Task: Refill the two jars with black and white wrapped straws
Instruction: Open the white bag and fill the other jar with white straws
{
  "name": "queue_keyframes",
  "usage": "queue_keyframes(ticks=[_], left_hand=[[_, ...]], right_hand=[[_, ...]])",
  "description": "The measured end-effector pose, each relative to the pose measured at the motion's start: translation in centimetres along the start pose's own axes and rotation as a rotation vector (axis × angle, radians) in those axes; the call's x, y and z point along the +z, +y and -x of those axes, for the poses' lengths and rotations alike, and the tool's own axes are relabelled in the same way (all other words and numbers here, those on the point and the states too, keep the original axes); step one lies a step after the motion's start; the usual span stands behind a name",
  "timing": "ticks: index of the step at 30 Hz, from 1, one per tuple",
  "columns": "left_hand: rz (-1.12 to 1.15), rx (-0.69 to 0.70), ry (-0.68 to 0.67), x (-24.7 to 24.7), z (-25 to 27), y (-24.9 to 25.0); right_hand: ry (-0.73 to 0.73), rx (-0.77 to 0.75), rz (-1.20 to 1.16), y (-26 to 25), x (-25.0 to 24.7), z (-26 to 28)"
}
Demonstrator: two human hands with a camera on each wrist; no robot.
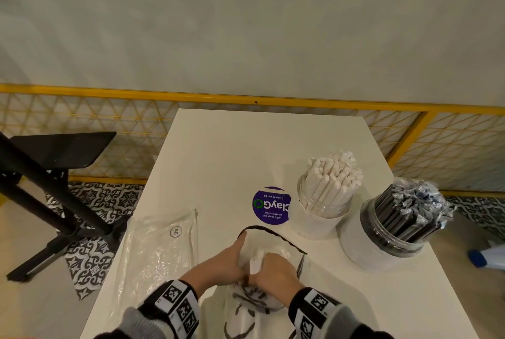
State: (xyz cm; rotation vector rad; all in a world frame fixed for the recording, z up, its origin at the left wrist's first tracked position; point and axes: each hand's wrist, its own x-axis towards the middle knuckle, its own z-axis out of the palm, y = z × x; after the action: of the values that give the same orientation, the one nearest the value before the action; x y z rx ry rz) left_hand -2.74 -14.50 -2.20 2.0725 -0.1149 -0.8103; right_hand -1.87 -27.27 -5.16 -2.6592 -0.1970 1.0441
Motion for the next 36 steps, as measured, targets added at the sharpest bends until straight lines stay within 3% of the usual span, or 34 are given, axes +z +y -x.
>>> queue_keyframes(ticks=[4,9,12,16,21,24,30,36], left_hand=[[-0.012,-0.120,0.003,0.0,-0.6,-0.7],[-0.019,-0.070,0.026,-0.4,-1.0,-1.3],[-0.011,-0.024,0.095,-1.2,-1.1,-1.4],[-0.045,-0.011,0.198,-1.7,-1.4,-1.6],[-0.150,-0.015,0.175,-0.8,-1.1,-1.8],[-0.218,-0.043,0.147,-0.6,-1.1,-2.1],[-0.374,-0.136,0.082,-0.9,-1.2,-2.6],[-0.459,-0.131,-0.042,-3.5,-0.7,-1.8]], right_hand=[[-0.070,-0.056,-0.155,0.4,0.5,-0.9],[-0.032,-0.068,-0.490,0.7,-0.4,0.1],[0.033,-0.075,-0.746,1.7,-0.7,0.4],[0.096,-0.106,-0.919,2.3,-1.4,-0.2],[0.190,-0.117,-1.160,2.7,-3.3,-0.5],[0.162,-0.191,-1.399,2.9,-4.7,0.0],[0.368,-0.378,-1.524,2.9,-8.7,2.2],[0.617,-0.568,-1.377,4.2,-16.0,8.5]])
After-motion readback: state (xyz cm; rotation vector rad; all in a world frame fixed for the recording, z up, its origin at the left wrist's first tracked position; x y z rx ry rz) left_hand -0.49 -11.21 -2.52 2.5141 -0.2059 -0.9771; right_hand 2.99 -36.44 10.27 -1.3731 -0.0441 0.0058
